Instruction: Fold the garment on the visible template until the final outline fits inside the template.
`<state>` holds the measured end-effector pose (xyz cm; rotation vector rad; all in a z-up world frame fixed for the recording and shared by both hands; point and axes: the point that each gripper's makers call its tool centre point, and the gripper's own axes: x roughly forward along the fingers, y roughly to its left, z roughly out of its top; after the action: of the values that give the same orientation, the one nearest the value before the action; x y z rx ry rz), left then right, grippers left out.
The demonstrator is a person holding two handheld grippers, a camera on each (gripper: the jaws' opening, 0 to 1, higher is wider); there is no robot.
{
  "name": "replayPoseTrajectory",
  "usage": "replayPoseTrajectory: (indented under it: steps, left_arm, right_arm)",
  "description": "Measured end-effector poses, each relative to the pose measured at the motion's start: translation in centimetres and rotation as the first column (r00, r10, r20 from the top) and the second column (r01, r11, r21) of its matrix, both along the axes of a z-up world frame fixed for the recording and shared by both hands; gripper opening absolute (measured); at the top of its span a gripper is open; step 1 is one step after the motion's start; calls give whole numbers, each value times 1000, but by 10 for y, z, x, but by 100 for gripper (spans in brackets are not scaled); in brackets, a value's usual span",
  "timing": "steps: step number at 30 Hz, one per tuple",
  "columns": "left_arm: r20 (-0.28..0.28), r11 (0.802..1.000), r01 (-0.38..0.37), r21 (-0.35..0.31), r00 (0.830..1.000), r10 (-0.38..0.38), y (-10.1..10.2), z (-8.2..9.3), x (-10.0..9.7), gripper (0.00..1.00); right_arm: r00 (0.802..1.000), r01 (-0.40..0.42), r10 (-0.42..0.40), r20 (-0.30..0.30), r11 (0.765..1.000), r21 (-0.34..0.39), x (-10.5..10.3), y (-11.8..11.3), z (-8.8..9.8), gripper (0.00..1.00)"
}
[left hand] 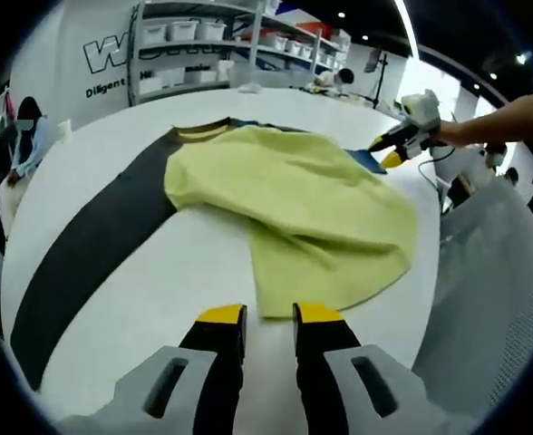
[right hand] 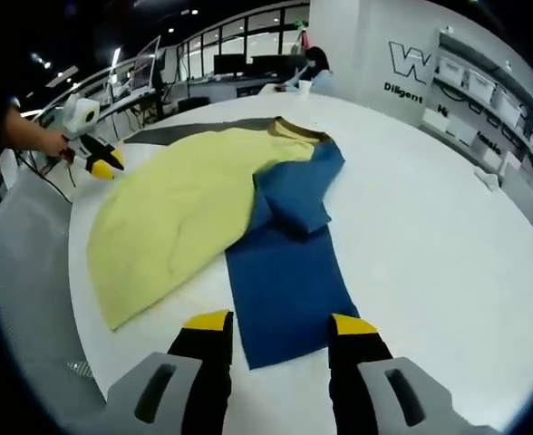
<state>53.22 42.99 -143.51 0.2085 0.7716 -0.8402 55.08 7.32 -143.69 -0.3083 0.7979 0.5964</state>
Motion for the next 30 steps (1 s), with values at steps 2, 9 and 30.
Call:
replayPoseTrajectory:
  steps: [2,9,30]
  left_arm:
    - [-5,1000,1,8,1000,-1,-2,-3,0,20]
    - [-7,999,18,34,1000,-17,-8,-8,-2,15]
    - [-27,997,15,72,1000,-14,-7,-6,-7,4]
  right_arm:
    - [1000,14,-14,-5,1000,-4,2,-3,-1,34]
    - [998,49,-48,-36,999,4,4,-7,-8,30]
    - [999,31,-32,-23,999,-35,10,-14,-11,16]
